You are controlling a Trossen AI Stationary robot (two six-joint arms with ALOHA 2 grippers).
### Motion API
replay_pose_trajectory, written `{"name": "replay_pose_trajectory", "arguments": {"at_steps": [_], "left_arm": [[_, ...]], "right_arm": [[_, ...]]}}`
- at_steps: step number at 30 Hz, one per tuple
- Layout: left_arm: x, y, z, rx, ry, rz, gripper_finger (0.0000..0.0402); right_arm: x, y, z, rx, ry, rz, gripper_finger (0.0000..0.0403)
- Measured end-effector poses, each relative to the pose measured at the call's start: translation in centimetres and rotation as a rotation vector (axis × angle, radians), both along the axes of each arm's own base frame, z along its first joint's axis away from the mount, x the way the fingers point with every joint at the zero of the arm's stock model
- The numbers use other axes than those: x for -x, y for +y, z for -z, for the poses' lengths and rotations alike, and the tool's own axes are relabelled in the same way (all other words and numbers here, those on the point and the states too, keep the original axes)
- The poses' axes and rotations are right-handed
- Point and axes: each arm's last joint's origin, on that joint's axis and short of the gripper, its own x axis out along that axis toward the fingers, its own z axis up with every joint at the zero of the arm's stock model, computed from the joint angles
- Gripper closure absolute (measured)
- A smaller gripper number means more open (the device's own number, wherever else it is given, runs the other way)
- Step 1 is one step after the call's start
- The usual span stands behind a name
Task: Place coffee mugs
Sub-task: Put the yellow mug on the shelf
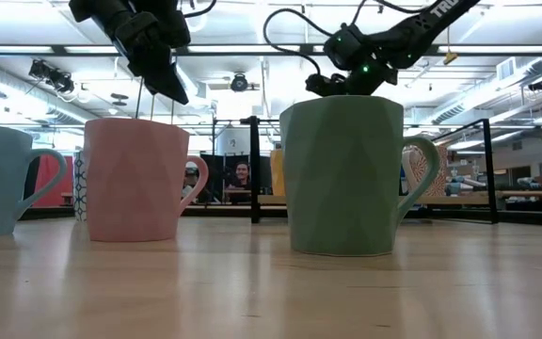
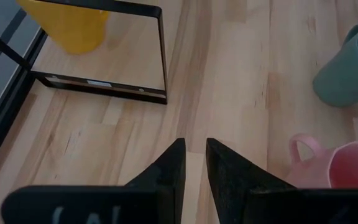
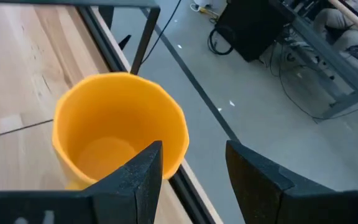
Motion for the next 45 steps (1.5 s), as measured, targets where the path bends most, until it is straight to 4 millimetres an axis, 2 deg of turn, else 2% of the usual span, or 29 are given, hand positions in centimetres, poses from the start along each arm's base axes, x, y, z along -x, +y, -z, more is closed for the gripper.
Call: {"name": "replay_pose_trajectory", "arguments": {"at_steps": [7, 13, 19, 27, 32, 40, 45], "left_arm": [[0.0, 0.0, 0.0, 0.0, 0.0, 0.0, 0.0333], [0.0, 0.0, 0.0, 0.0, 0.0, 0.0, 0.0333], [0.0, 0.0, 0.0, 0.0, 0.0, 0.0, 0.0333], [0.0, 0.0, 0.0, 0.0, 0.001, 0.0, 0.0333], [0.0, 0.0, 0.0, 0.0, 0.0, -0.001, 0.0333], [0.0, 0.0, 0.0, 0.0, 0.0, 0.0, 0.0333], [0.0, 0.0, 0.0, 0.0, -0.001, 0.0, 0.0333]], "right_arm": [[-0.8, 0.6, -2.3, -0.098, -0.041, 0.033, 0.022], [-0.5, 1.2, -2.8, -0.274, -0.013, 0.069, 0.022], [0.2, 1.6, -1.9, -0.323, 0.099, 0.077, 0.0221], [0.1, 1.5, -0.6, -0.317, 0.097, 0.078, 0.0227], [-0.5, 1.1, -0.2, -0.276, 0.065, 0.06, 0.0228], [-1.9, 0.3, 2.3, -0.274, 0.095, 0.05, 0.0228], [-2.5, -0.2, 2.9, -0.249, 0.063, 0.044, 0.0228]]}}
